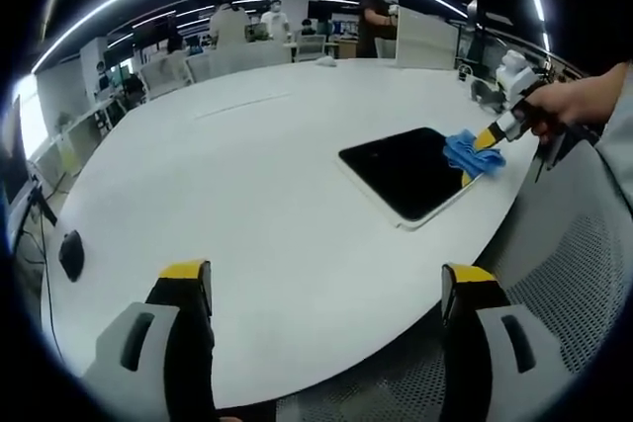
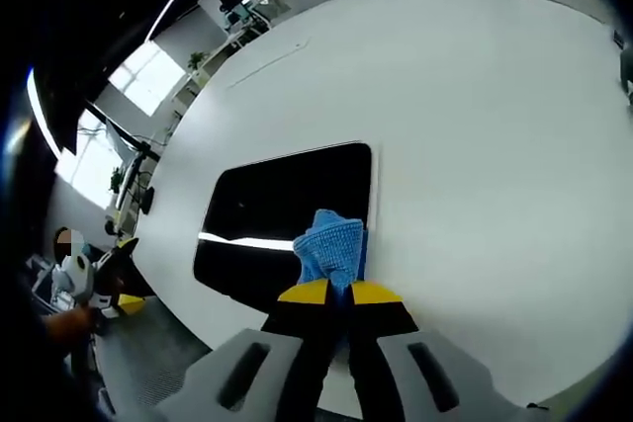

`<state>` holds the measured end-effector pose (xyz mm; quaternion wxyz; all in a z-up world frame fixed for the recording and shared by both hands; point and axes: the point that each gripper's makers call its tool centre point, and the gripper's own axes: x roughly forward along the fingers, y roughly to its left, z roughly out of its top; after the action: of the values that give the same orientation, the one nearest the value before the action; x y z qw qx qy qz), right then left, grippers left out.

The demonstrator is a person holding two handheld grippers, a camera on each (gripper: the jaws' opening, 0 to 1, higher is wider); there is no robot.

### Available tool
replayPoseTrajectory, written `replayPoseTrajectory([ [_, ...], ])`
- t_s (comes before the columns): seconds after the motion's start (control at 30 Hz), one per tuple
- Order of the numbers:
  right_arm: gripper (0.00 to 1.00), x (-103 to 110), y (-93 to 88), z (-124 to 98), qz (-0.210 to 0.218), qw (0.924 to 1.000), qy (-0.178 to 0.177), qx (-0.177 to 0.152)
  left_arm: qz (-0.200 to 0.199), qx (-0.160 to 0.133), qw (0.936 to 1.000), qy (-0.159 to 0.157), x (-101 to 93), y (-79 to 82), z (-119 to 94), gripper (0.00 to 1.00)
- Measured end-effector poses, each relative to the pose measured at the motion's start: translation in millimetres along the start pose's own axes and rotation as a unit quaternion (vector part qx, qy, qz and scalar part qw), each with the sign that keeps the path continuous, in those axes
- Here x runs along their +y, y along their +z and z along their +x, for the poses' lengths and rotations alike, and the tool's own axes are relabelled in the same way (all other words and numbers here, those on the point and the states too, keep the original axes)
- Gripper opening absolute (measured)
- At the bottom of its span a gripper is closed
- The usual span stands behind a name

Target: Wipe the mirror surface with the cleaning cloth until all visible marks leave the cleaned area.

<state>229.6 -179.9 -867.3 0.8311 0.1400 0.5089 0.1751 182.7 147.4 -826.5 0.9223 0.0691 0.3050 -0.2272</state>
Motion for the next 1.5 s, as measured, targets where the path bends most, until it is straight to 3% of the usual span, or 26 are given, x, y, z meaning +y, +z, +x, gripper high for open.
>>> replayPoseTrajectory([
  [0.37,0.0,-5,2.4,7,0.004,1.0,-0.005,0.007,-0.003,0.002,1.0,-0.001,1.1,-2.1,1,0.96],
  [0.87,0.0,-9,31.7,27,0.003,0.9999,-0.015,-0.001,-0.003,0.01,0.9999,-0.002,1.4,-5.0,1,0.95],
  [1.5,0.0,-11,62.3,36,-0.014,0.9994,-0.03,-0.008,-0.007,0.014,0.9999,-0.001,1.7,-6.6,2,0.94],
])
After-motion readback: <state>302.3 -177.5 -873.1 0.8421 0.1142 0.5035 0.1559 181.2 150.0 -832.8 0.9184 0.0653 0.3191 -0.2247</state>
